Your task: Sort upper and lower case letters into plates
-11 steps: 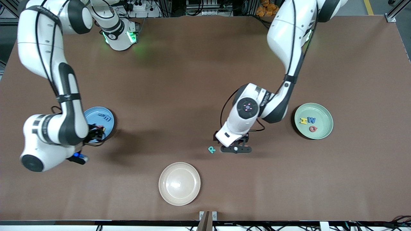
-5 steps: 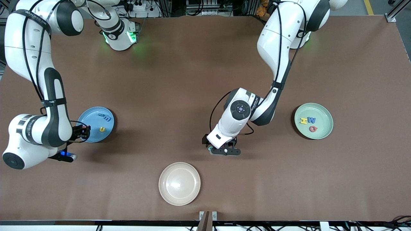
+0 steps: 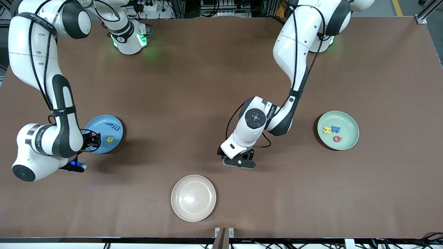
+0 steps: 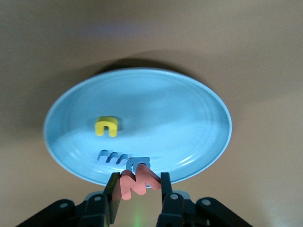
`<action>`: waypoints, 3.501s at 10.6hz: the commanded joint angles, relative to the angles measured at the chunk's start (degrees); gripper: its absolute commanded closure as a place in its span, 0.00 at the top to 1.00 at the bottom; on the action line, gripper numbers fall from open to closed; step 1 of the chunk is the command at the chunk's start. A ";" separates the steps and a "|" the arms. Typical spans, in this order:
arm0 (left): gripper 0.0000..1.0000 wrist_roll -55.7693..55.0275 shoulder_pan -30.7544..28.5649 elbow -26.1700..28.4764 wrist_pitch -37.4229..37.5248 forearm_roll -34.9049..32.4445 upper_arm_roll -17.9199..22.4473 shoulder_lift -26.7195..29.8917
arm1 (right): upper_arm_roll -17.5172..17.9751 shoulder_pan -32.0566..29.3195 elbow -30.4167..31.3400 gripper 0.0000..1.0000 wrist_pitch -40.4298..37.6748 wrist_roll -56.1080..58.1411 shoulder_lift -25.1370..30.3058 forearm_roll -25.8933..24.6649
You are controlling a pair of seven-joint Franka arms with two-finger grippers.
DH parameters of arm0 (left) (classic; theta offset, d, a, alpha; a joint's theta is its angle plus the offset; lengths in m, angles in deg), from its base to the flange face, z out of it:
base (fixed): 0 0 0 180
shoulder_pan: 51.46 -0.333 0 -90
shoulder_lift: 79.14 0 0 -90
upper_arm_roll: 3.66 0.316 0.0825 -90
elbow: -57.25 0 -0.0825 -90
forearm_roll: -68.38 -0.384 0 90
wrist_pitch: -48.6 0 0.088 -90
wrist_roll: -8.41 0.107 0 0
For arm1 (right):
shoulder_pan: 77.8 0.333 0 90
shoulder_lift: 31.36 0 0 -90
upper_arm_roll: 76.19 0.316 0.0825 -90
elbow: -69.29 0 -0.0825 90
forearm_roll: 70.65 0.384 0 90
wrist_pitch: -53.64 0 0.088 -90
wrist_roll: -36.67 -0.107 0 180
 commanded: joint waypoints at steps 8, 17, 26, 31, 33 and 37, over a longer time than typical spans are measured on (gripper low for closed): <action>1.00 6.23 1.37 -5.68 6.86 3.83 1.72 -3.28 | 0.90 -0.75 1.32 1.00 0.75 0.43 1.11 -0.23; 1.00 16.41 3.48 -9.73 3.18 3.75 4.71 -7.05 | 3.27 2.94 0.52 1.00 -4.79 -3.09 24.74 3.29; 1.00 23.81 3.57 -11.14 0.54 3.66 4.80 -9.34 | 3.01 2.95 13.48 1.00 1.77 -2.47 41.42 -2.50; 1.00 23.20 3.57 -11.31 0.18 3.66 4.45 -9.61 | 4.58 4.70 31.96 1.00 14.35 -2.47 53.04 -3.66; 0.85 23.29 3.57 -11.31 0.18 3.66 4.27 -9.61 | 6.34 4.01 35.06 1.00 17.71 -2.47 54.90 -3.66; 0.88 23.29 3.83 -11.31 -0.70 3.66 4.36 -9.70 | 9.25 2.07 32.88 1.00 17.88 -2.38 54.38 -4.01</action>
